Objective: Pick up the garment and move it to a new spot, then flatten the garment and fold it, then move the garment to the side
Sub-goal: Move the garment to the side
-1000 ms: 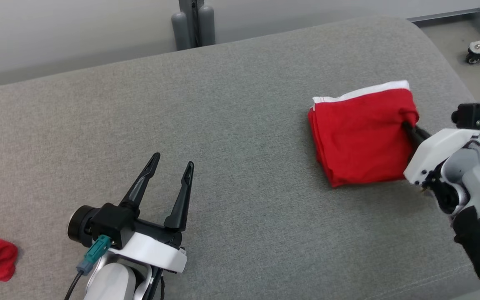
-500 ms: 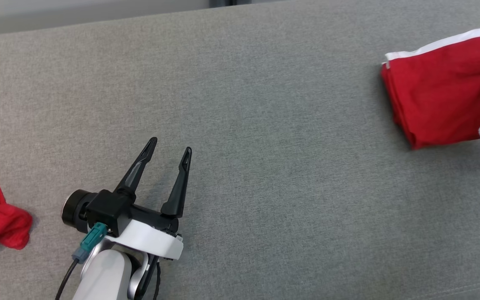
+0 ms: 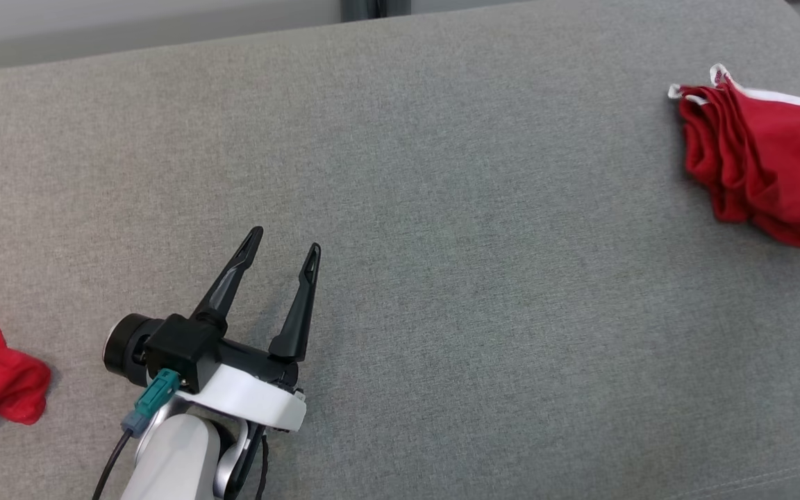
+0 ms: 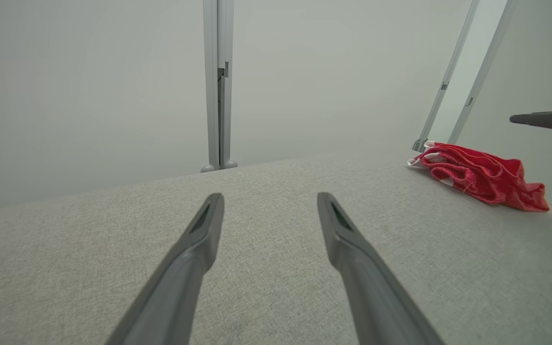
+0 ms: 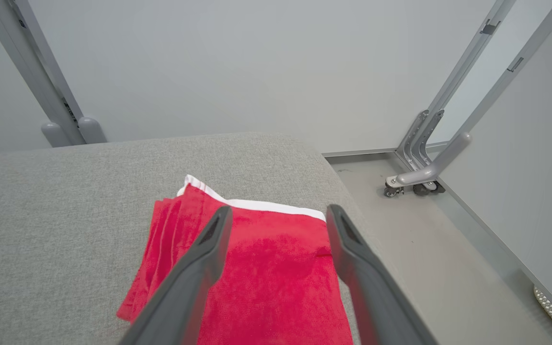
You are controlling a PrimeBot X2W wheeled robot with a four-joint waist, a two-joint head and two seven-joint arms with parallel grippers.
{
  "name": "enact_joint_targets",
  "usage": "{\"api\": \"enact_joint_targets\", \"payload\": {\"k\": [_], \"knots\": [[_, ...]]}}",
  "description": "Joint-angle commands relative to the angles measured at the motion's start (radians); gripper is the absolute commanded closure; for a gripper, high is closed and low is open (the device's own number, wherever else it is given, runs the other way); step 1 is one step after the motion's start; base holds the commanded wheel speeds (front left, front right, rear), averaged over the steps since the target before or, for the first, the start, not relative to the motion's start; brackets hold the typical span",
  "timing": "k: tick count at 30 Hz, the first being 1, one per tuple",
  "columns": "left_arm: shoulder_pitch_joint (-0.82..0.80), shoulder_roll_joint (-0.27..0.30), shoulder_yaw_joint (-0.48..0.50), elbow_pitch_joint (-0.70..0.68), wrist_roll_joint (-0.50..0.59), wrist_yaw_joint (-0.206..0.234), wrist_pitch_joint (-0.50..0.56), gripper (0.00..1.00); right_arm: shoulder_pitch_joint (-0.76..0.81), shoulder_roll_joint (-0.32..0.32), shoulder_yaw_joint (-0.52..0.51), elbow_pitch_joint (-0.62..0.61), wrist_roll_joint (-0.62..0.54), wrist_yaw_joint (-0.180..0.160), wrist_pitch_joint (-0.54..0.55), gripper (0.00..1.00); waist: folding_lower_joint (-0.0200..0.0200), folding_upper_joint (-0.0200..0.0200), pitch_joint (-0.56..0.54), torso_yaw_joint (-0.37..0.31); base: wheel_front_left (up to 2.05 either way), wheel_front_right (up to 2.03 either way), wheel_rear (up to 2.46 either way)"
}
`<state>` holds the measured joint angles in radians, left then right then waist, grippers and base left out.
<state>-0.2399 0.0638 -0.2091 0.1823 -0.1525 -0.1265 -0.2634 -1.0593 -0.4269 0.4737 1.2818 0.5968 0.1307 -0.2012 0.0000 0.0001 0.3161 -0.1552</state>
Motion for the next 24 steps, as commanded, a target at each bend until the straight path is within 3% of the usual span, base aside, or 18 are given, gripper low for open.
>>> {"api": "enact_joint_targets", "payload": {"k": [1,8,13,24], "knots": [[-0.001,0.004,0.004,0.002,-0.003,-0.003,-0.002,0.0,0.005,-0.001,-0.003,0.005,-0.011,0.0,-0.017,0.0,0.0,-0.0001,-0.011,-0.004,0.0,0.0,0.0],[0.03,0.003,0.034,-0.003,-0.008,-0.001,-0.002,0.0,0.035,0.006,-0.023,-0.067,-0.019,0.0,-0.064,0.0,0.0,-0.0001,-0.074,-0.01,0.0,0.0,0.0],[0.058,0.004,0.077,-0.014,-0.008,0.008,-0.002,0.0,0.121,0.002,-0.085,-0.264,-0.037,0.0,-0.064,0.0,0.0,-0.0001,-0.133,-0.004,0.0,0.0,0.0],[0.144,0.0,0.168,-0.026,-0.022,0.022,-0.002,0.0,0.457,0.06,-0.206,-0.63,-0.106,0.0,-0.064,0.0,0.0,-0.0001,-0.272,0.067,0.0,0.0,0.0]]}}
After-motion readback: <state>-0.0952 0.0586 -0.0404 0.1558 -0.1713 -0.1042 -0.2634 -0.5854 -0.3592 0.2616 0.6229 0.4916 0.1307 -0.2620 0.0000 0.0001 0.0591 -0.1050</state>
